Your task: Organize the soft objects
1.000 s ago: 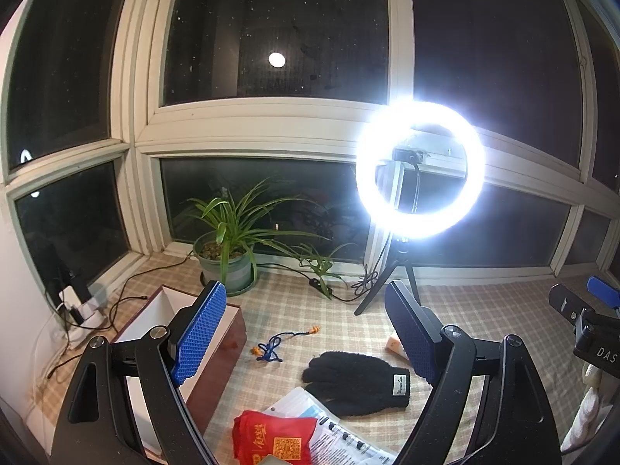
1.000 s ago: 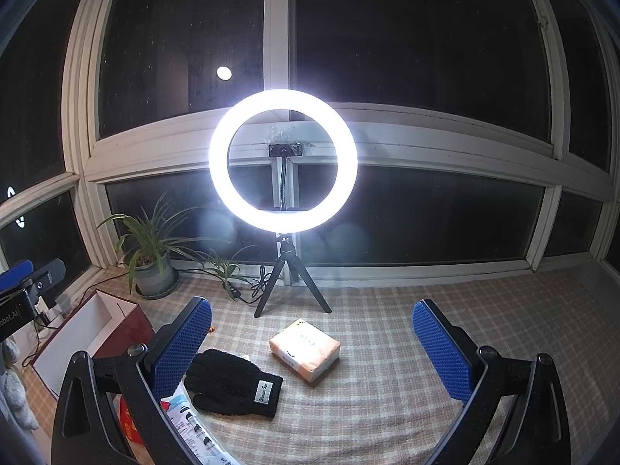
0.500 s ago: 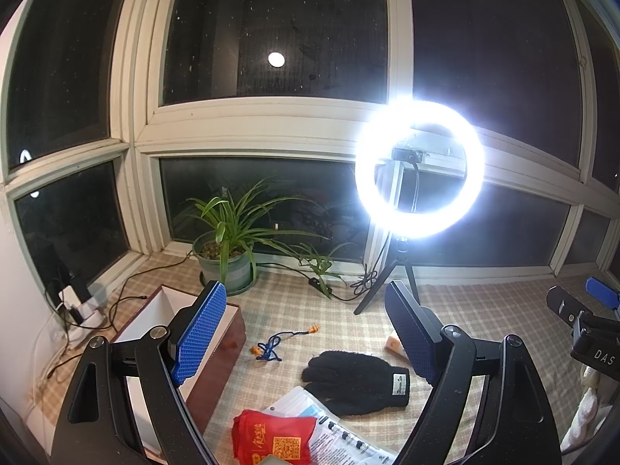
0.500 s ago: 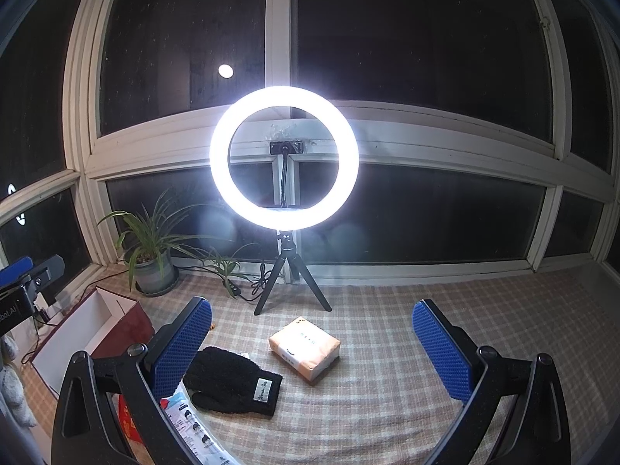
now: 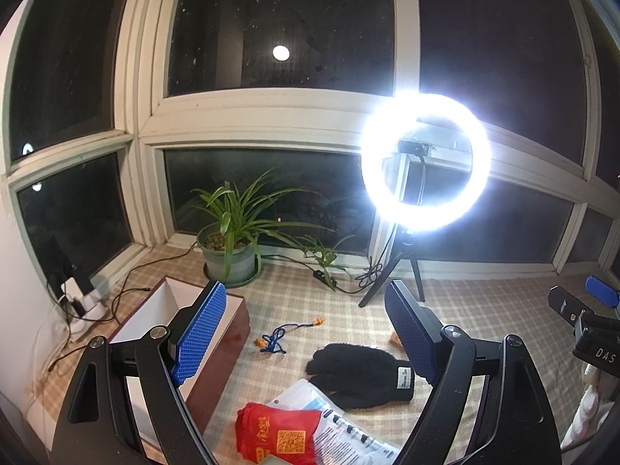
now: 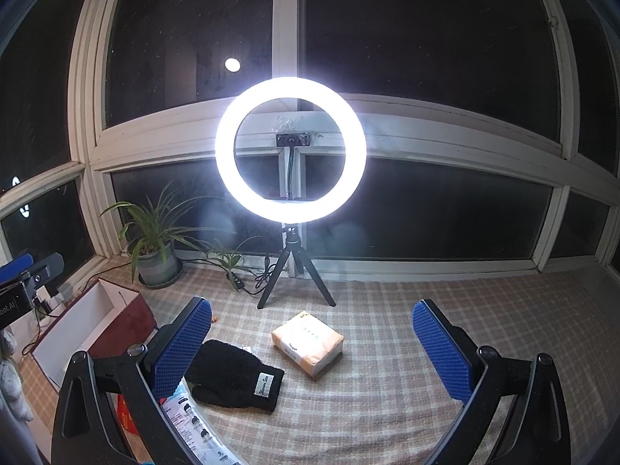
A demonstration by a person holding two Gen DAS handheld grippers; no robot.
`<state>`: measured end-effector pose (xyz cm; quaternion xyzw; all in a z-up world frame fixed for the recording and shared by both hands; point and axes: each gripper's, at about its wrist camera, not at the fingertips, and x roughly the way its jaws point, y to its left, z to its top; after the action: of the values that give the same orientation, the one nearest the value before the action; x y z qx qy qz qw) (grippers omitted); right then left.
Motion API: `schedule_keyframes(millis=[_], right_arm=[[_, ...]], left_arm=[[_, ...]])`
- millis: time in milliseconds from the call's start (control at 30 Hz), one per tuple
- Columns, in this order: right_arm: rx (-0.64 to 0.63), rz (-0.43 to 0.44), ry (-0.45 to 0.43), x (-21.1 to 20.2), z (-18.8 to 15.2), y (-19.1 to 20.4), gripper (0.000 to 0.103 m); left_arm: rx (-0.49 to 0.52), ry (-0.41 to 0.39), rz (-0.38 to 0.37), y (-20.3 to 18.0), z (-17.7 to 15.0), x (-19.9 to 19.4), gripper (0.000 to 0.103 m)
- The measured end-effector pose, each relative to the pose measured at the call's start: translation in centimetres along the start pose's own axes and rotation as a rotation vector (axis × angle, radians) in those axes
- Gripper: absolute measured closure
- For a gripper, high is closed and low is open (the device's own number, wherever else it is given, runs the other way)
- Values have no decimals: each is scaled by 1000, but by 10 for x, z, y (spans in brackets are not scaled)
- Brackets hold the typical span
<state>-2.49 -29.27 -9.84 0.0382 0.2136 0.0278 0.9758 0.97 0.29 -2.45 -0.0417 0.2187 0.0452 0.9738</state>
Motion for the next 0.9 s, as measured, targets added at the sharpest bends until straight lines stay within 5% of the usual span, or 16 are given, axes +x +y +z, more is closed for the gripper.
schedule_keyframes(millis=[533, 900], right_arm=[[-63, 261, 96, 29, -33, 1, 0], [-148, 419, 226, 46, -74, 20, 0]], left_arm=[[-77, 125, 118, 66, -52, -14, 19], [-89, 235, 101, 77, -96, -26, 19]])
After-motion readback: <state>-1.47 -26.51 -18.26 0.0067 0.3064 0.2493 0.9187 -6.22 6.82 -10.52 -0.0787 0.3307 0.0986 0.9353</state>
